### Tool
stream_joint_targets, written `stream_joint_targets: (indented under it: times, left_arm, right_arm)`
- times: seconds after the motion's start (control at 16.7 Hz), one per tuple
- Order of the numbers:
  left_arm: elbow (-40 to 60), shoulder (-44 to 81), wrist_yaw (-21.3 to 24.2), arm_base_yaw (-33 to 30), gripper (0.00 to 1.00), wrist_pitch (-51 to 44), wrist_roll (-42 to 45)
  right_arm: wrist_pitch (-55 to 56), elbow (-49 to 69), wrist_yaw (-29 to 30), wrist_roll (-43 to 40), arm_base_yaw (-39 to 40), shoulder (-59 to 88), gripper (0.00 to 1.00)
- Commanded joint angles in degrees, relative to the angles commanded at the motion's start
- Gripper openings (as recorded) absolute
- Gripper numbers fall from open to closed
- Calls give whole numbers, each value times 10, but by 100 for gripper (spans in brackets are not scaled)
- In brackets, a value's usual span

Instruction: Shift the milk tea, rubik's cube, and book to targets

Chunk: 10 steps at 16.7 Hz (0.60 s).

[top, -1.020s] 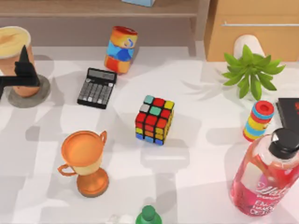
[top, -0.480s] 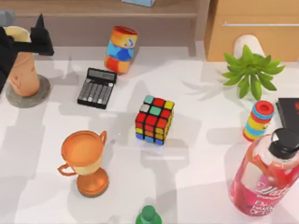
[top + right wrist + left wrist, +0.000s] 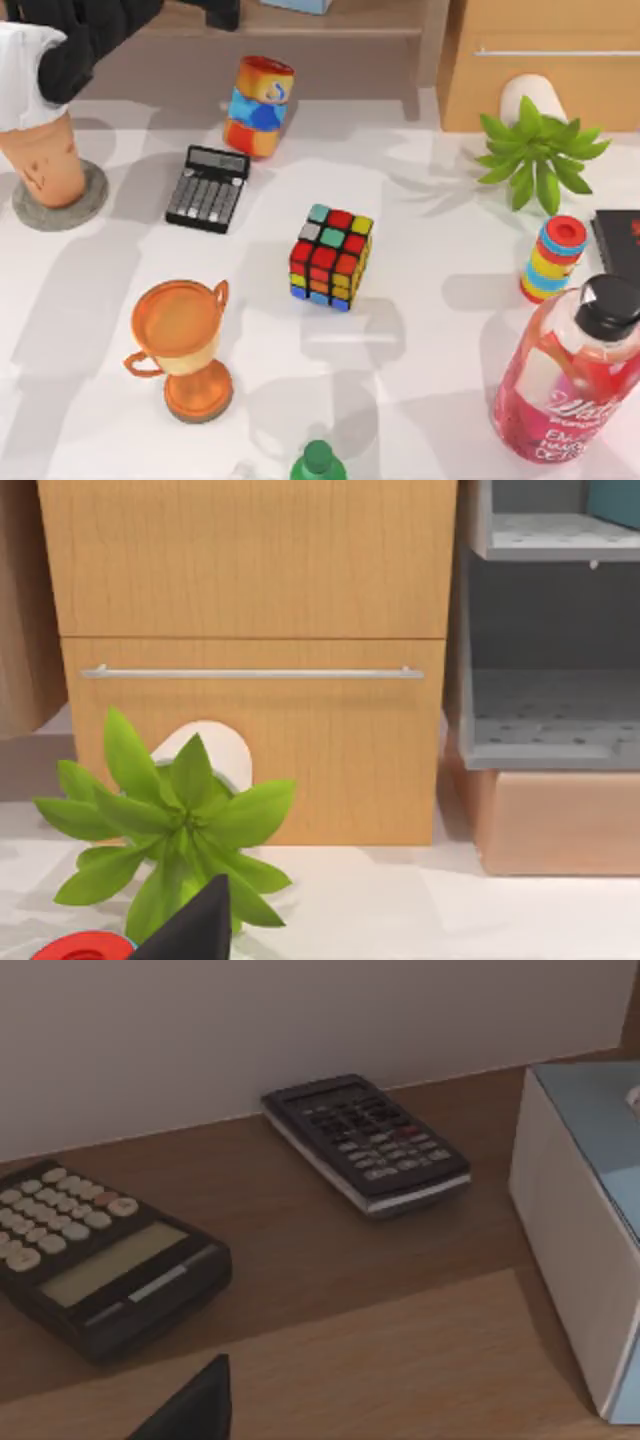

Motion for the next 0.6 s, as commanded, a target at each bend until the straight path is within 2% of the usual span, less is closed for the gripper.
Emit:
stream_joint_targets:
  times: [0.6]
  left_arm:
    - [385,149,-27,-157,100,-641,-88]
  right_arm:
    - [0,0,0,0,0,0,100]
